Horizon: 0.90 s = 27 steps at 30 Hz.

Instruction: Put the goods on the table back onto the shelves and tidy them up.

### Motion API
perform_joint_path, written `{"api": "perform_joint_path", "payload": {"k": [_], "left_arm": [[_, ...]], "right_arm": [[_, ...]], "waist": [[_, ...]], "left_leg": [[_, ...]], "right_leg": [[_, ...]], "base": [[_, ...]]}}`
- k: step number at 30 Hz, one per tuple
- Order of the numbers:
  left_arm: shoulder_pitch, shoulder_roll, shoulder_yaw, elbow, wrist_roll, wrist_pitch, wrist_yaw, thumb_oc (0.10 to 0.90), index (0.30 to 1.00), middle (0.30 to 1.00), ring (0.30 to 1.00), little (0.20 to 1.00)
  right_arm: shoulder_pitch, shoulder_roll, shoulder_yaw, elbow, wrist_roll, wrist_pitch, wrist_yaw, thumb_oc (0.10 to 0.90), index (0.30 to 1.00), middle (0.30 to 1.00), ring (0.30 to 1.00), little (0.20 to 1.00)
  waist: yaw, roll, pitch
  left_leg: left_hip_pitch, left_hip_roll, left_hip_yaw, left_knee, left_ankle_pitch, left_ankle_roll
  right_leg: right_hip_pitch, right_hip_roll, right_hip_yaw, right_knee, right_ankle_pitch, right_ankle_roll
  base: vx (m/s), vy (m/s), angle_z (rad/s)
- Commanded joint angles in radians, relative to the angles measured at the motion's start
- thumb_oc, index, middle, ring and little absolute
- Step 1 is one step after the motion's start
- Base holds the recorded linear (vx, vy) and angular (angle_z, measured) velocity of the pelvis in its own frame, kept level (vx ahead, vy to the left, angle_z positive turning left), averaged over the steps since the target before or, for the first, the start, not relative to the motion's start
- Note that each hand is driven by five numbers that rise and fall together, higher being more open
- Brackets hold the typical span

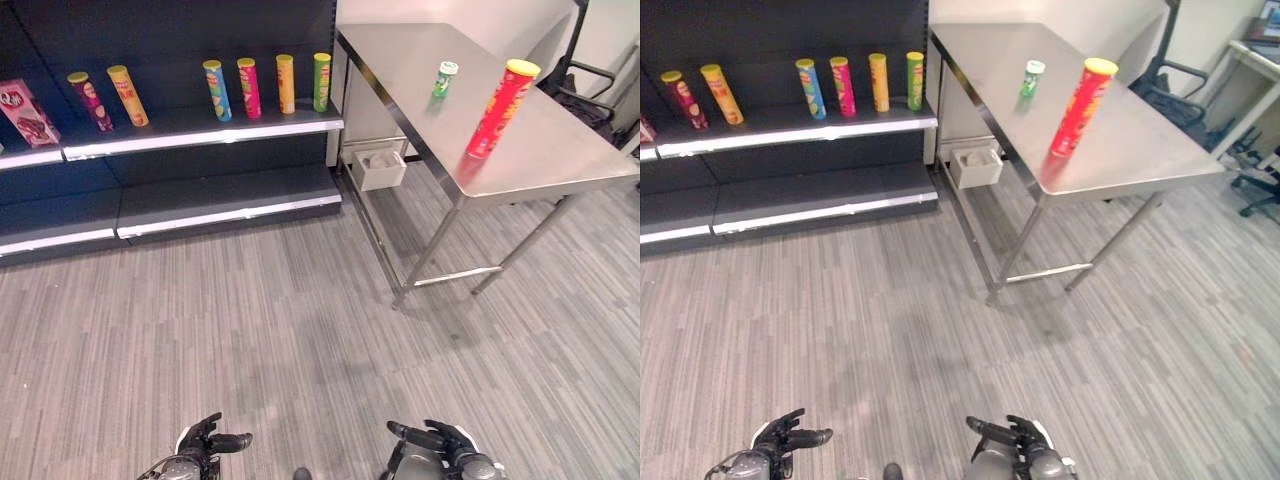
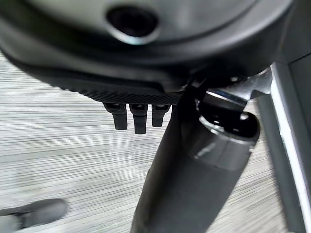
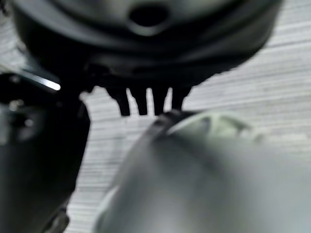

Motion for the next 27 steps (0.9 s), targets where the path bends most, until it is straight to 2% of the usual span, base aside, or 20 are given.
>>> {"api": "perform_joint_path", "payload": {"k": [1,2,3,5,7,11,12,14,16,17,18,19,20,21,22,23,24,25,26,27], "left_arm": [[-0.046,0.024,-0.002,-0.028,0.045,-0.034,-0.001,0.8,0.9,0.9,0.9,0.9],[-0.046,0.024,-0.002,-0.027,0.045,-0.034,-0.001,0.8,0.9,0.9,0.9,0.9],[-0.052,0.022,-0.007,-0.03,0.067,-0.035,-0.007,0.8,0.9,0.9,0.9,0.9],[-0.052,0.017,-0.014,-0.029,0.09,-0.033,-0.016,0.8,0.9,0.9,0.9,0.9],[-0.044,0.011,-0.028,-0.029,0.113,-0.03,-0.026,0.8,0.9,0.9,0.9,0.9],[-0.027,-0.006,-0.036,-0.022,0.128,-0.024,-0.034,0.8,0.9,0.9,0.9,0.9],[-0.017,-0.014,-0.044,-0.017,0.127,-0.022,-0.039,0.8,0.9,0.9,0.9,0.9],[-0.009,-0.015,-0.05,-0.023,0.132,-0.021,-0.04,0.8,0.9,0.9,0.9,0.9],[-0.006,-0.013,-0.05,-0.034,0.119,-0.02,-0.04,0.8,0.9,0.9,0.9,0.9],[-0.006,-0.013,-0.05,-0.034,0.119,-0.02,-0.04,0.8,0.9,0.9,0.9,0.9],[-0.005,-0.011,-0.054,-0.05,0.105,-0.019,-0.039,0.8,0.9,0.9,0.9,0.9],[-0.016,-0.007,-0.058,-0.059,0.094,-0.019,-0.029,0.8,0.9,0.9,0.9,0.9],[-0.016,-0.007,-0.058,-0.059,0.094,-0.019,-0.029,0.8,0.9,0.9,0.9,0.9],[-0.018,-0.007,-0.057,-0.059,0.091,-0.018,-0.026,0.8,0.9,0.9,0.9,0.9],[-0.021,-0.012,-0.056,-0.053,0.093,-0.017,-0.027,0.8,0.9,0.9,0.9,0.9],[-0.021,-0.012,-0.056,-0.053,0.093,-0.017,-0.027,0.8,0.9,0.9,0.9,0.9],[-0.016,-0.011,-0.057,-0.054,0.104,-0.018,-0.027,0.8,0.9,0.9,0.9,0.9],[-0.013,-0.011,-0.057,-0.055,0.105,-0.018,-0.026,0.8,0.9,0.9,0.9,0.9],[-0.012,-0.011,-0.061,-0.054,0.107,-0.019,-0.024,0.8,0.9,0.9,0.9,0.9],[-0.016,-0.015,-0.068,-0.035,0.117,-0.019,-0.025,0.8,0.9,0.9,0.9,0.9]], "right_arm": [[0.011,0.003,-0.008,0.015,-0.004,0.015,-0.006,0.8,0.9,0.9,0.9,0.9],[0.01,0.003,-0.008,0.015,-0.004,0.015,-0.006,0.8,0.9,0.9,0.9,0.9],[0.018,0.009,-0.012,0.023,-0.005,0.018,-0.001,0.8,0.9,0.9,0.9,0.9],[0.024,0.011,-0.015,0.035,-0.014,0.022,0.004,0.8,0.9,0.9,0.9,0.9],[0.043,0.009,-0.017,0.041,-0.018,0.021,0.01,0.8,0.9,0.9,0.9,0.9],[0.053,-0.005,-0.02,0.053,-0.023,0.022,0.014,0.8,0.9,0.9,0.9,0.9],[0.058,-0.017,-0.023,0.054,-0.019,0.018,0.014,0.8,0.9,0.9,0.9,0.9],[0.057,-0.031,-0.027,0.051,-0.006,0.014,0.012,0.8,0.9,0.9,0.9,0.9],[0.053,-0.038,-0.022,0.049,-0.005,0.011,0.011,0.8,0.9,0.9,0.9,0.9],[0.053,-0.038,-0.022,0.049,-0.005,0.011,0.011,0.8,0.9,0.9,0.9,0.9],[0.049,-0.048,-0.018,0.044,0.002,0.012,0.005,0.8,0.9,0.9,0.9,0.9],[0.031,-0.056,-0.016,0.044,0.01,0.016,0.0,0.8,0.9,0.9,0.9,0.9],[0.031,-0.056,-0.016,0.044,0.01,0.016,0.0,0.8,0.9,0.9,0.9,0.9],[0.029,-0.058,-0.015,0.045,0.012,0.018,-0.002,0.8,0.9,0.9,0.9,0.9],[0.026,-0.06,-0.014,0.049,0.018,0.019,-0.003,0.8,0.9,0.9,0.9,0.9],[0.026,-0.06,-0.014,0.049,0.018,0.019,-0.003,0.8,0.9,0.9,0.9,0.9],[0.028,-0.065,-0.015,0.05,0.013,0.018,-0.004,0.8,0.9,0.9,0.9,0.9],[0.028,-0.07,-0.014,0.05,0.008,0.018,-0.003,0.8,0.9,0.9,0.9,0.9],[0.029,-0.074,-0.015,0.052,0.005,0.017,-0.004,0.8,0.9,0.9,0.9,0.9],[0.025,-0.077,-0.016,0.065,-0.003,0.014,-0.002,0.8,0.9,0.9,0.9,0.9]], "waist": [[-0.021,-0.065,0.061],[-0.021,-0.064,0.062],[-0.04,-0.071,0.065],[-0.05,-0.076,0.061],[-0.061,-0.086,0.047],[-0.07,-0.075,0.017],[-0.073,-0.068,0.004],[-0.076,-0.06,-0.001],[-0.07,-0.061,0.004],[-0.071,-0.061,0.003],[-0.058,-0.064,0.029],[-0.05,-0.079,0.051],[-0.05,-0.079,0.051],[-0.049,-0.083,0.055],[-0.036,-0.08,0.06],[-0.036,-0.08,0.06],[-0.025,-0.077,0.053],[-0.014,-0.062,0.048],[-0.006,-0.052,0.044],[-0.009,-0.033,0.031]], "left_leg": [[-0.081,0.043,-0.019,0.002,0.022,-0.118],[-0.079,0.044,-0.019,0.002,0.021,-0.119],[-0.045,0.044,-0.026,0.002,-0.005,-0.13],[-0.016,0.039,-0.034,0.002,-0.027,-0.136],[0.01,0.021,-0.051,0.002,-0.051,-0.132],[0.052,0.039,-0.074,0.002,-0.07,-0.138],[0.059,0.057,-0.083,0.031,-0.083,-0.149],[0.032,0.084,-0.086,0.13,-0.102,-0.17],[-0.035,0.11,-0.092,0.3,-0.066,-0.205],[-0.036,0.109,-0.092,0.3,-0.066,-0.205],[-0.131,0.135,-0.103,0.51,-0.002,-0.233],[-0.224,0.158,-0.11,0.647,0.065,-0.245],[-0.225,0.158,-0.111,0.648,0.065,-0.245],[-0.244,0.182,-0.087,0.641,0.067,-0.239],[-0.247,0.229,-0.034,0.536,0.024,-0.222],[-0.247,0.229,-0.034,0.536,0.024,-0.222],[-0.248,0.225,-0.04,0.353,0.019,-0.211],[-0.255,0.217,-0.081,0.235,0.067,-0.219],[-0.265,0.212,-0.122,0.164,0.118,-0.228],[-0.232,0.201,-0.16,0.088,0.12,-0.231]], "right_leg": [[0.224,0.121,0.099,-0.407,0.145,0.063],[0.227,0.123,0.098,-0.41,0.147,0.063],[0.191,0.13,0.121,-0.491,0.191,0.087],[0.165,0.124,0.123,-0.503,0.212,0.1],[0.183,0.123,0.125,-0.503,0.227,0.091],[0.222,0.137,0.113,-0.503,0.234,0.081],[0.243,0.155,0.107,-0.5,0.218,0.068],[0.268,0.179,0.103,-0.503,0.186,0.048],[0.3,0.204,0.1,-0.503,0.145,0.018],[0.299,0.203,0.1,-0.503,0.145,0.018],[0.336,0.221,0.094,-0.503,0.114,-0.017],[0.358,0.223,0.076,-0.503,0.086,-0.041],[0.358,0.223,0.076,-0.503,0.086,-0.041],[0.367,0.222,0.071,-0.503,0.076,-0.043],[0.389,0.222,0.073,-0.503,0.06,-0.03],[0.389,0.222,0.073,-0.503,0.06,-0.03],[0.391,0.213,0.083,-0.503,0.055,-0.011],[0.391,0.221,0.097,-0.503,0.046,-0.006],[0.397,0.225,0.11,-0.503,0.037,-0.006],[0.408,0.233,0.127,-0.503,0.026,-0.006]], "base": [[0.29,-0.089,0.07],[0.4,-0.105,0.24],[0.3,-0.072,0.32],[0.33,-0.078,0.43],[0.29,-0.066,0.49],[0.29,-0.123,0.28],[0.26,-0.152,0.2],[0.27,-0.187,0.07],[0.15,-0.156,-0.03],[0.09,-0.172,-0.19],[0.06,-0.19,-0.32],[0.06,-0.189,-0.32],[0.04,-0.101,-0.37],[0.12,0.019,-0.27],[0.12,0.019,-0.05],[0.21,0.136,0.0],[0.16,0.195,0.03],[0.21,0.255,-0.07],[0.19,0.251,-0.19],[0.21,0.272,-0.5]]}}
